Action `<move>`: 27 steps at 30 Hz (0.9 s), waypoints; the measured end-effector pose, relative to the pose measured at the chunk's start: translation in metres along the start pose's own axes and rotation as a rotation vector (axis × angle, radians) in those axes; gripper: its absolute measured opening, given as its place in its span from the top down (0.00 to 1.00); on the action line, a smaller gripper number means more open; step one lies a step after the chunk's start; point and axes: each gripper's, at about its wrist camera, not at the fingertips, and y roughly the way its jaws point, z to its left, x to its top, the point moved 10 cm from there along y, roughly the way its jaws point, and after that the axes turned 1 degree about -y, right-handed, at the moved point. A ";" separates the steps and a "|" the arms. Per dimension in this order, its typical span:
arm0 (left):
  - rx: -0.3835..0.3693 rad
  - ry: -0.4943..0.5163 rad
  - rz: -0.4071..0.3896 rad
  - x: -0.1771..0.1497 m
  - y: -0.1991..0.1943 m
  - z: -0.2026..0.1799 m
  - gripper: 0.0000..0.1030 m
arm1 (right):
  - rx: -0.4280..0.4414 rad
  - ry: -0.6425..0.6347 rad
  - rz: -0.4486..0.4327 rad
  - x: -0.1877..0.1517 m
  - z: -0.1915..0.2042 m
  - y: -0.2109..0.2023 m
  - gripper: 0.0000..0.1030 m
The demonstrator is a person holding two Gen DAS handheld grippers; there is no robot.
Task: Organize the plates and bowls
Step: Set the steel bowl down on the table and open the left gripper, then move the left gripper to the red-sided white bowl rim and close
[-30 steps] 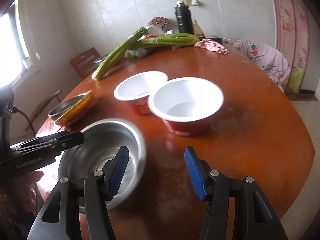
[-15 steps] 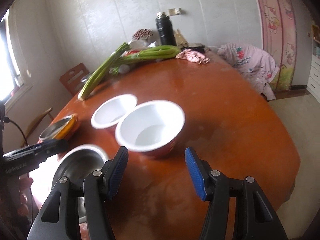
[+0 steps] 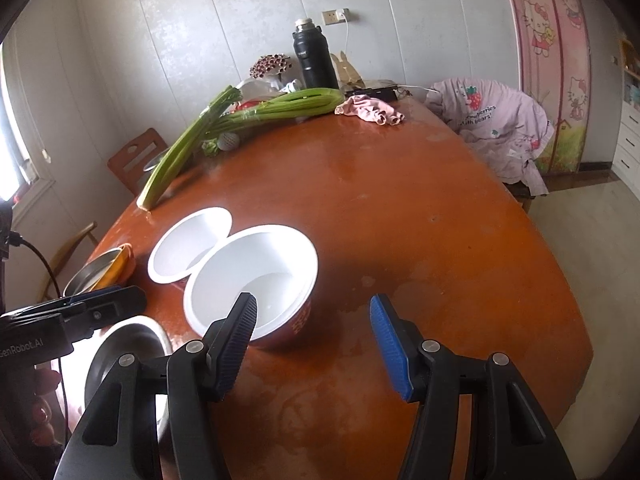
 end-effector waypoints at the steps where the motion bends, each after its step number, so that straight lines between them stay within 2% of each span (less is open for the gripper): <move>1: -0.001 -0.001 0.010 0.000 0.003 -0.003 0.46 | 0.005 -0.005 0.001 0.001 -0.001 0.000 0.41; 7: -0.028 -0.031 0.082 -0.001 0.026 -0.019 0.46 | 0.018 -0.041 0.024 0.008 -0.006 0.011 0.41; 15: -0.041 -0.094 0.128 0.002 0.046 -0.021 0.46 | 0.056 -0.088 0.101 0.010 -0.004 0.035 0.41; 27: -0.038 -0.137 0.145 0.003 0.058 -0.017 0.46 | 0.092 -0.163 0.132 0.007 0.016 0.053 0.41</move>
